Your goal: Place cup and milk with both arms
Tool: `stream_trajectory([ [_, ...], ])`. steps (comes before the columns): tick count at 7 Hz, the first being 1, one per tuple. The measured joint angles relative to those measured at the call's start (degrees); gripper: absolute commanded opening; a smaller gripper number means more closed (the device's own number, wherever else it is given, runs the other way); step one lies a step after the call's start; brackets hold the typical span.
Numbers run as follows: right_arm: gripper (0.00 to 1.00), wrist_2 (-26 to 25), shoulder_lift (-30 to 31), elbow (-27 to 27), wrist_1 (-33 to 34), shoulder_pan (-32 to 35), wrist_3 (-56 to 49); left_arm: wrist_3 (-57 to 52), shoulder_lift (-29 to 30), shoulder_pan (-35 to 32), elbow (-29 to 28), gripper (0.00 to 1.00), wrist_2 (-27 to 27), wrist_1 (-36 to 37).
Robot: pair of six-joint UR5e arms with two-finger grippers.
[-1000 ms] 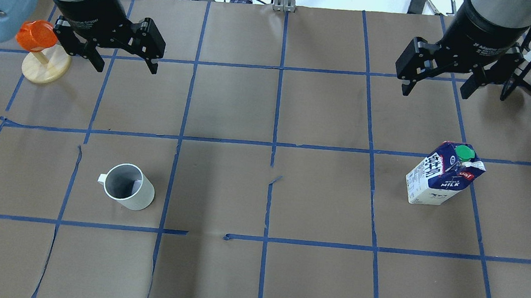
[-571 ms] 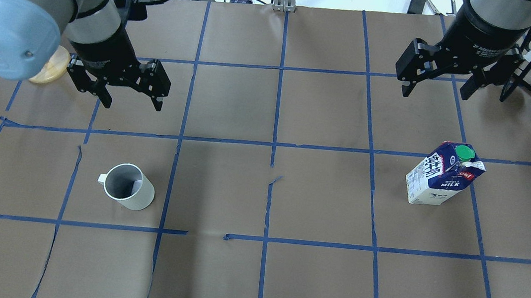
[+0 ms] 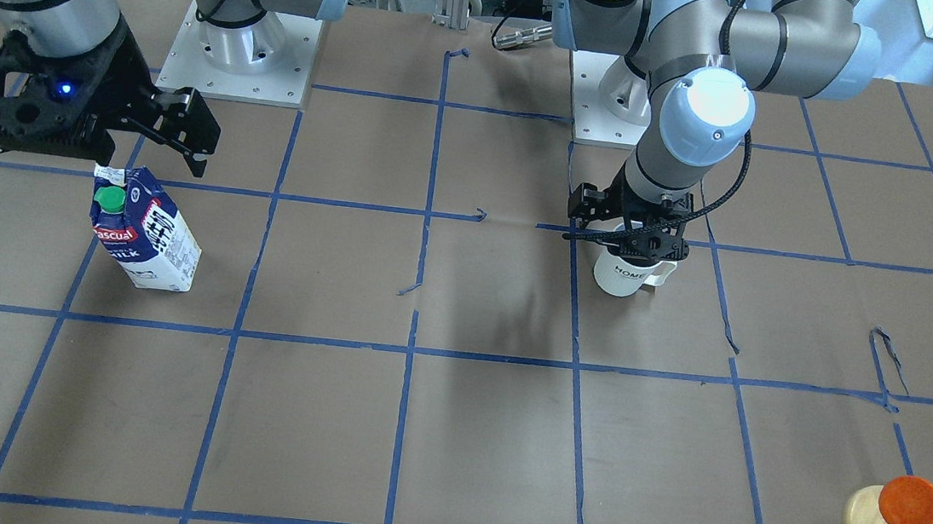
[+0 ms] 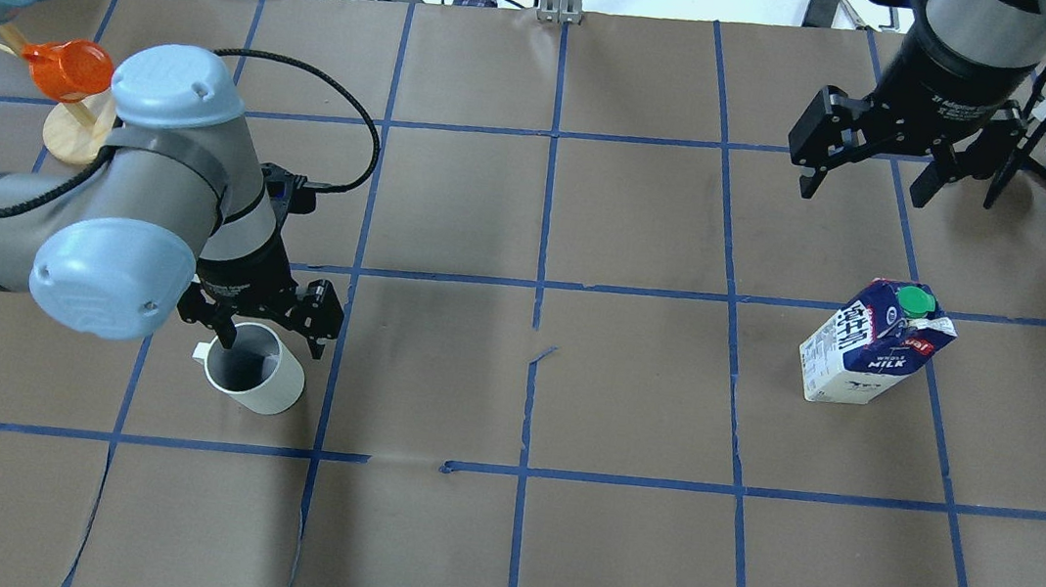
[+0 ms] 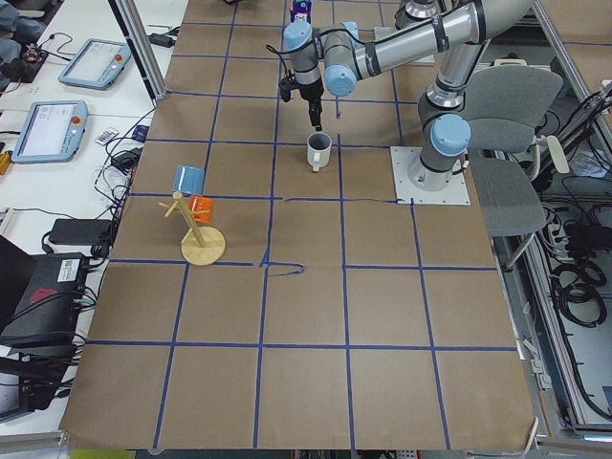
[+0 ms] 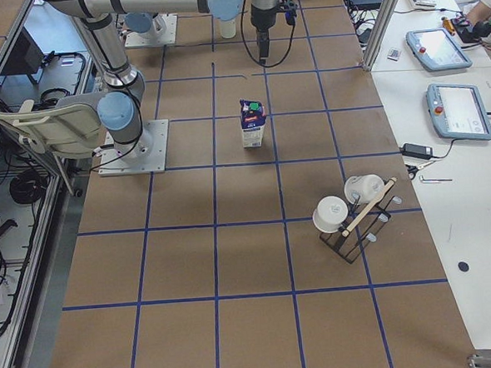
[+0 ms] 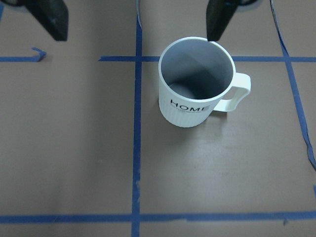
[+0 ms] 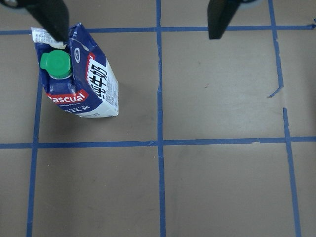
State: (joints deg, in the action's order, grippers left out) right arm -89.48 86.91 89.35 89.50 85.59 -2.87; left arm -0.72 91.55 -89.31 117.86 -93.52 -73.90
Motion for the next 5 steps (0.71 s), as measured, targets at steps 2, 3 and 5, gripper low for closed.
stream_trajectory([
  [2,1.0,-0.3,-1.5,0.5,0.3,-3.4,-0.2,-0.3,0.6,0.1,3.3,0.0,-0.2,4.6],
  [3,1.0,-0.1,-2.0,0.9,0.4,-4.5,-0.3,-0.7,0.8,0.1,4.0,0.0,-0.2,5.2],
  [5,1.0,-0.5,-2.8,4.2,2.9,-5.6,-0.3,-1.3,1.0,0.2,4.4,0.0,-0.2,5.5],
])
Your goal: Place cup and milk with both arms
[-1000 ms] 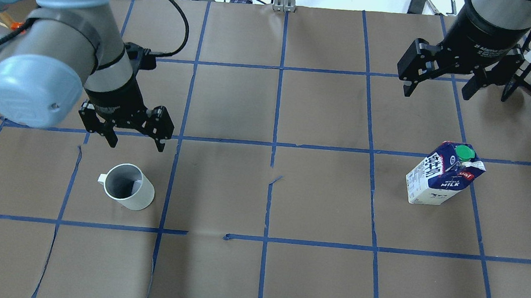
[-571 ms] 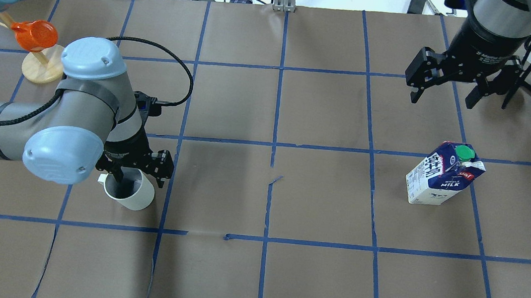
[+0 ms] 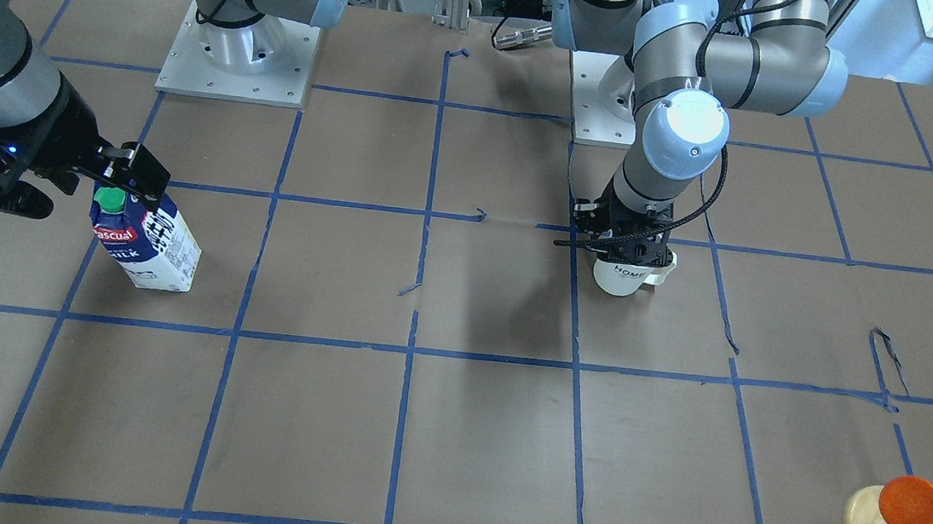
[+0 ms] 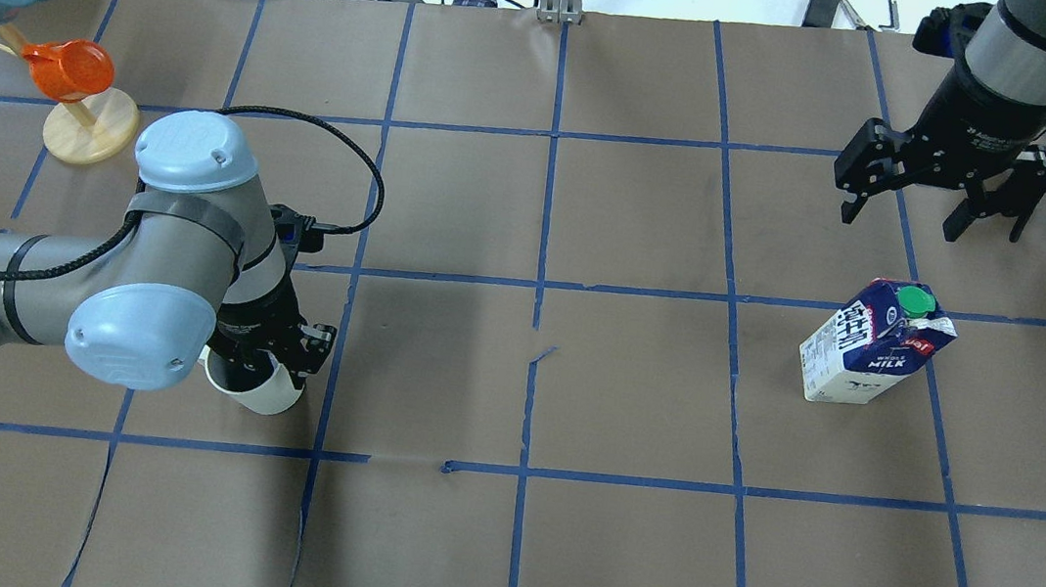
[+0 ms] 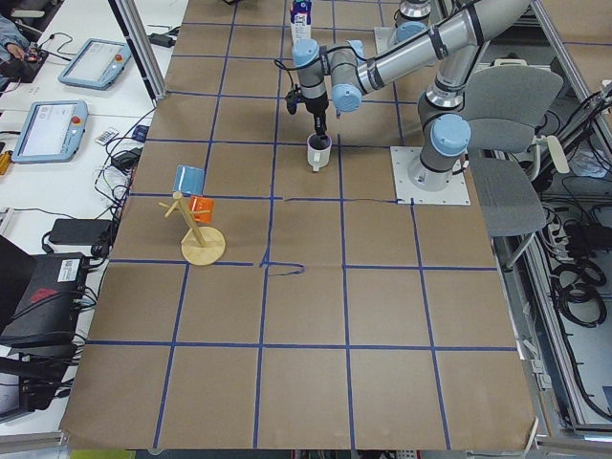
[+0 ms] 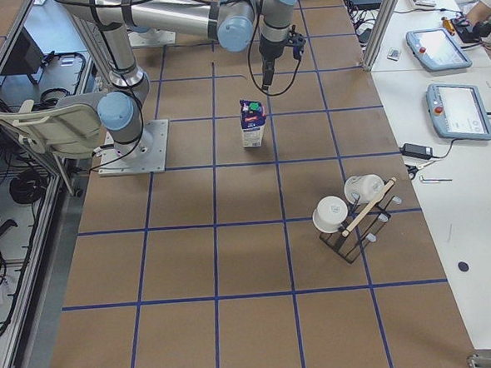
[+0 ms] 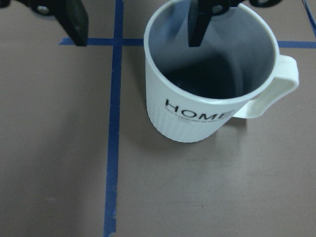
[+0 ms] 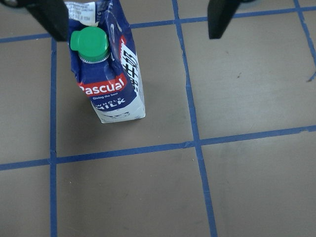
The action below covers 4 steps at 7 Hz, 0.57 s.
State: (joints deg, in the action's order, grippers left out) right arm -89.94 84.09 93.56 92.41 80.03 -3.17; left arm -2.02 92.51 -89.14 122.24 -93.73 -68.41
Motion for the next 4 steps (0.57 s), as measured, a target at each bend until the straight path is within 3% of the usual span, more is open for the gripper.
stream_trajectory([
  [4,1.0,-1.5,0.2,5.7,4.4,-1.6,-3.9,2.2,0.4,-0.9,-4.0,0.0,0.9,1.8],
])
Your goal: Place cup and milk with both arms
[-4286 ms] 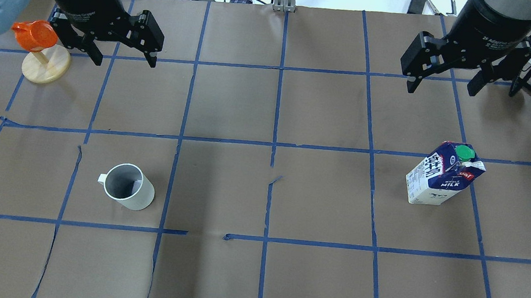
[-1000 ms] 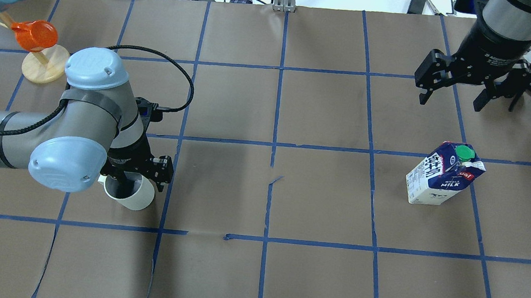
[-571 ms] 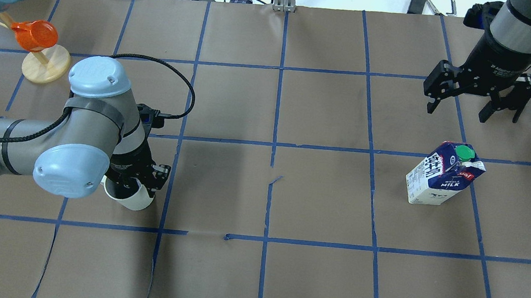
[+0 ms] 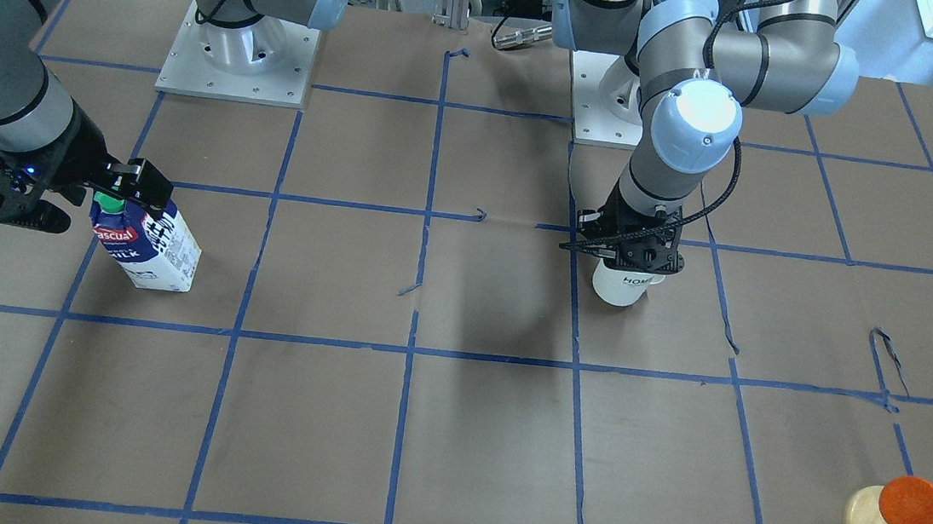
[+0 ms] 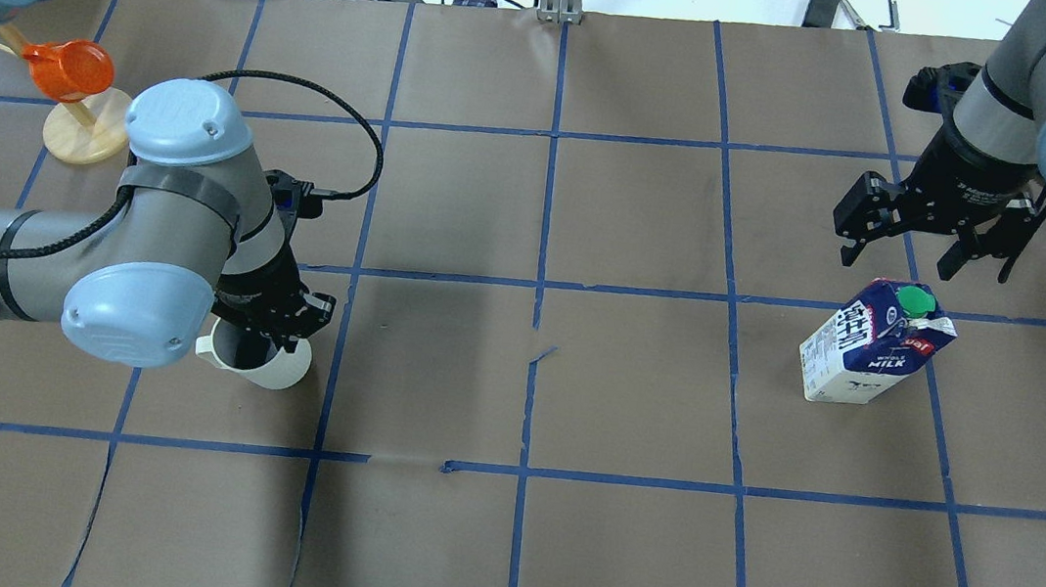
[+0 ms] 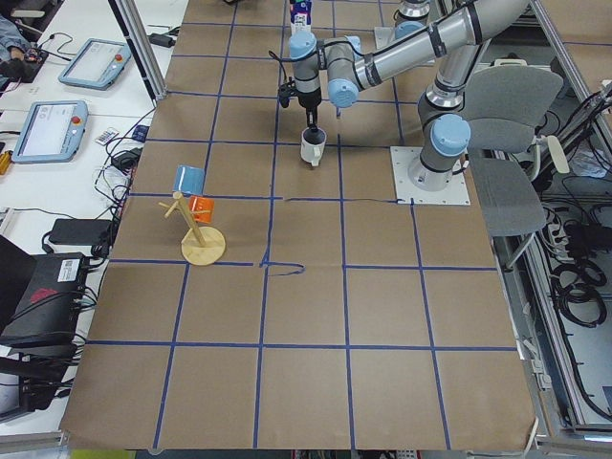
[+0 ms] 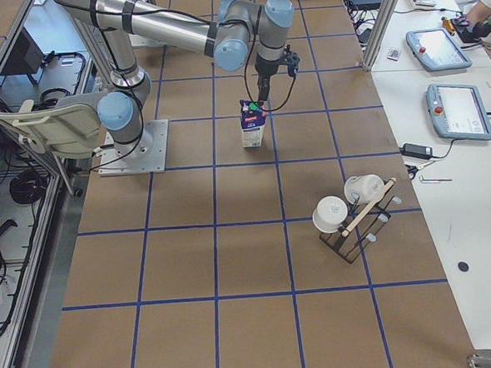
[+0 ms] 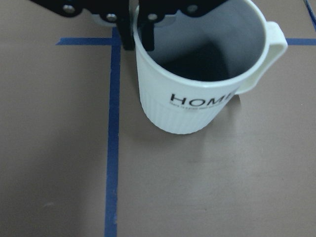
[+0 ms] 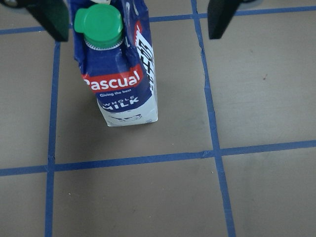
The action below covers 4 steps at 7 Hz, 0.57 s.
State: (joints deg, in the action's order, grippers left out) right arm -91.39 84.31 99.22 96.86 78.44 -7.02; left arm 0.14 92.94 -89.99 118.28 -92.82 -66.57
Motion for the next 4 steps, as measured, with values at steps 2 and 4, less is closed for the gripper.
stream_trajectory([
  [2,1.0,-2.3,-0.3,0.2,0.2,-0.2,-2.4,7.4,1.3,-6.0,-3.3,0.0,3.0,-0.2],
  [4,1.0,-4.1,-0.5,0.7,0.2,-0.2,-4.7,20.2,4.5,-16.9,-7.5,0.0,3.9,0.3],
])
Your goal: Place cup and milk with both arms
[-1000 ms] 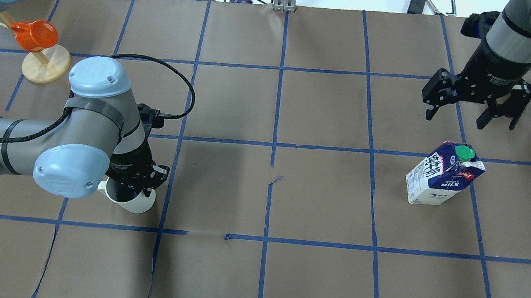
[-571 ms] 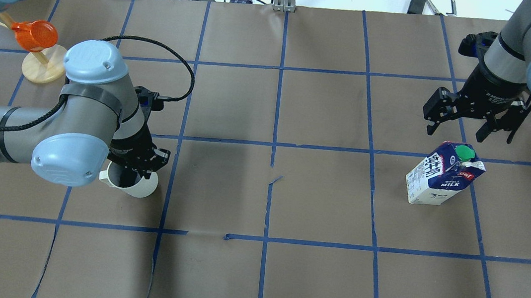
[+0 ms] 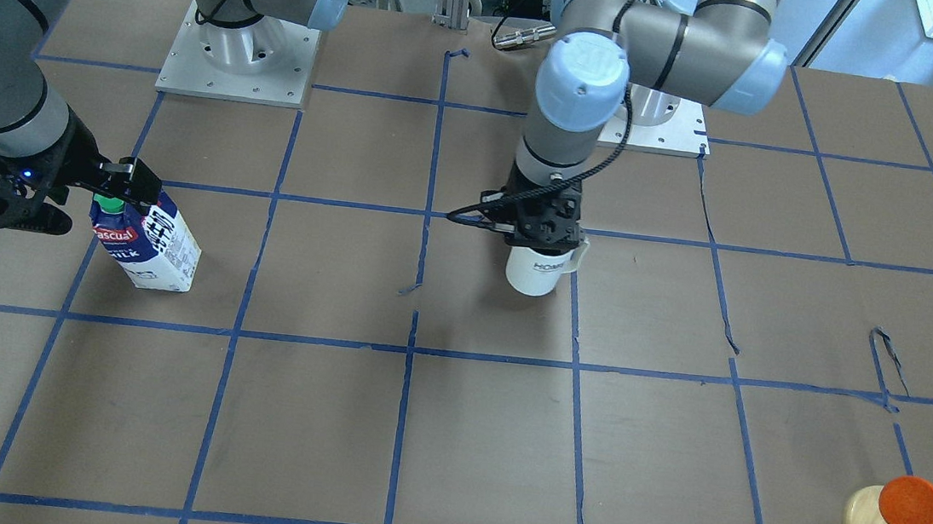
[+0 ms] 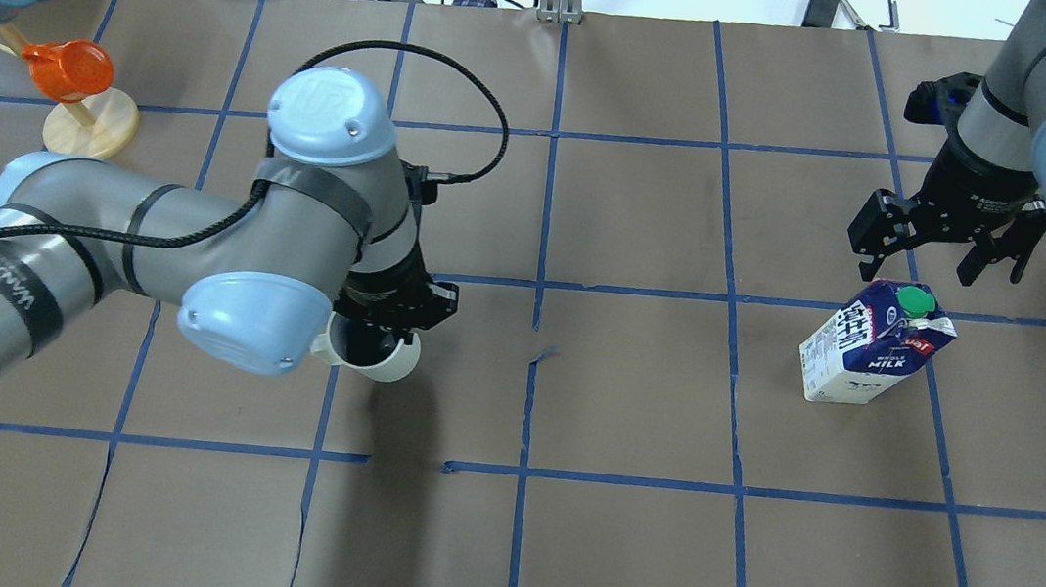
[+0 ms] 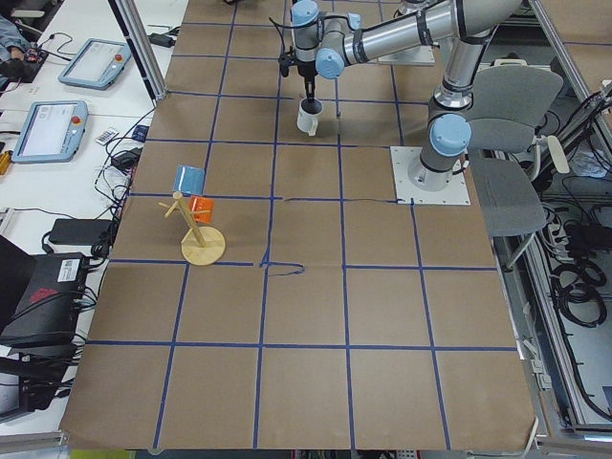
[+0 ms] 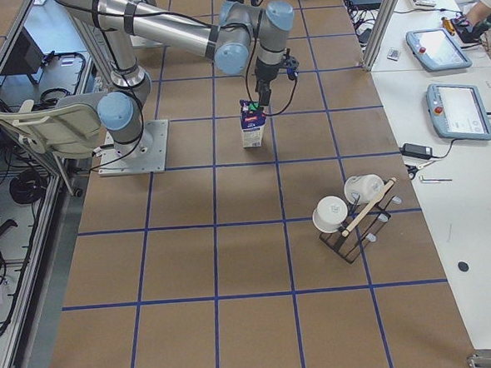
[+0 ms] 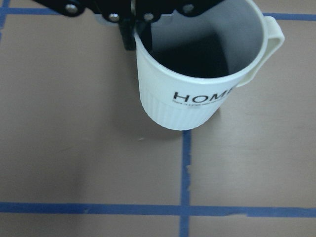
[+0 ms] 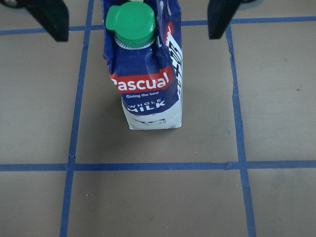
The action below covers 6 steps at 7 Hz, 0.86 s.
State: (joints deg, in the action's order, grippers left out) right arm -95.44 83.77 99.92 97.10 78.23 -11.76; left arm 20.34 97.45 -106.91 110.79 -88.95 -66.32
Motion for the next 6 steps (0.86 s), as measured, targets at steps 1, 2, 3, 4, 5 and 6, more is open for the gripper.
stream_trajectory([
  [1,1.0,-0.4,-0.2,1.0,1.0,-0.1,-0.9,6.4,2.2,-5.0,-2.5,0.0,0.4,0.3],
  [2,1.0,-0.7,-0.3,2.3,3.1,-0.3,-2.1,11.8,4.5,-8.7,-4.6,0.0,1.2,1.6],
  [3,1.0,-0.7,-0.3,3.3,4.8,-0.4,-2.8,16.4,6.6,-11.0,-6.3,0.0,2.0,3.6],
  [4,0.95,-0.6,-0.5,3.9,6.0,-0.4,-3.1,19.5,8.4,-12.7,-7.1,0.0,2.4,5.3],
  [5,0.88,-0.6,-0.7,4.1,6.9,-0.4,-3.1,20.9,9.7,-14.0,-7.4,0.02,2.5,6.3],
  [6,0.85,-0.4,-0.8,4.2,7.5,-0.4,-3.1,21.4,10.7,-14.6,-7.5,0.96,2.4,6.7],
])
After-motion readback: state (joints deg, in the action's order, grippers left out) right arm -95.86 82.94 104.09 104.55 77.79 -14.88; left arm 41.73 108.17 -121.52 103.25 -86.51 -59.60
